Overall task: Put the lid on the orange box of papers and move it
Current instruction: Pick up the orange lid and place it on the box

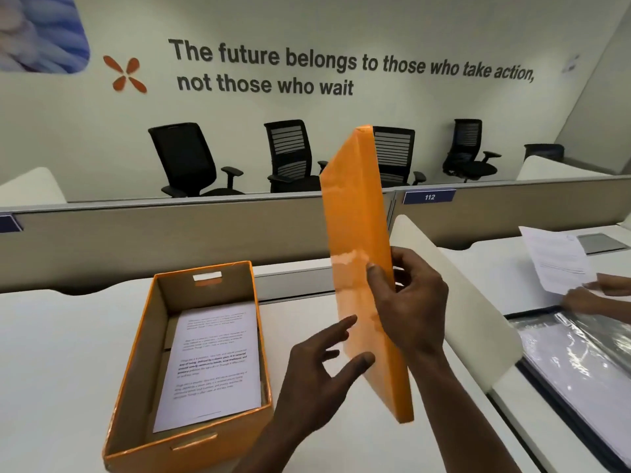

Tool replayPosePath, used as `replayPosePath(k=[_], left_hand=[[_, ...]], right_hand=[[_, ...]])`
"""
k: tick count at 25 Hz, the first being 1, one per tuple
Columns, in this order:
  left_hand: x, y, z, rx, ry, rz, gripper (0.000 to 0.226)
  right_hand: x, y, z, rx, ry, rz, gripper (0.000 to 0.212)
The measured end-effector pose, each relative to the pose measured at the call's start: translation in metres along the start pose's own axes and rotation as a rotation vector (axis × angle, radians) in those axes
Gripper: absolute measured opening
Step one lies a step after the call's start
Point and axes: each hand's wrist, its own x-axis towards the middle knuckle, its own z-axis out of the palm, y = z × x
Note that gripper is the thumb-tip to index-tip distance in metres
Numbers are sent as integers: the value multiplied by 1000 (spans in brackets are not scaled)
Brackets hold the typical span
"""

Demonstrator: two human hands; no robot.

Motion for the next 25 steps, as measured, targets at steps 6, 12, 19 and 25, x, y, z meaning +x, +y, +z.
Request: replayPosePath(k=[6,12,19,25], left_hand=[[32,-10,-98,-106,142,-68,85],[15,-26,-151,-85,215,-78,108],[-36,-44,-213,-74,442,-71,108],[-66,-69,-250,-97,403,-202,124]], right_hand=[[-9,-69,-37,408,-207,-81,20],[-8,-60,5,569,-244,45,30],[-16,-31,79,630,-174,228,34],[-47,-7,147,626,-594,376,66]])
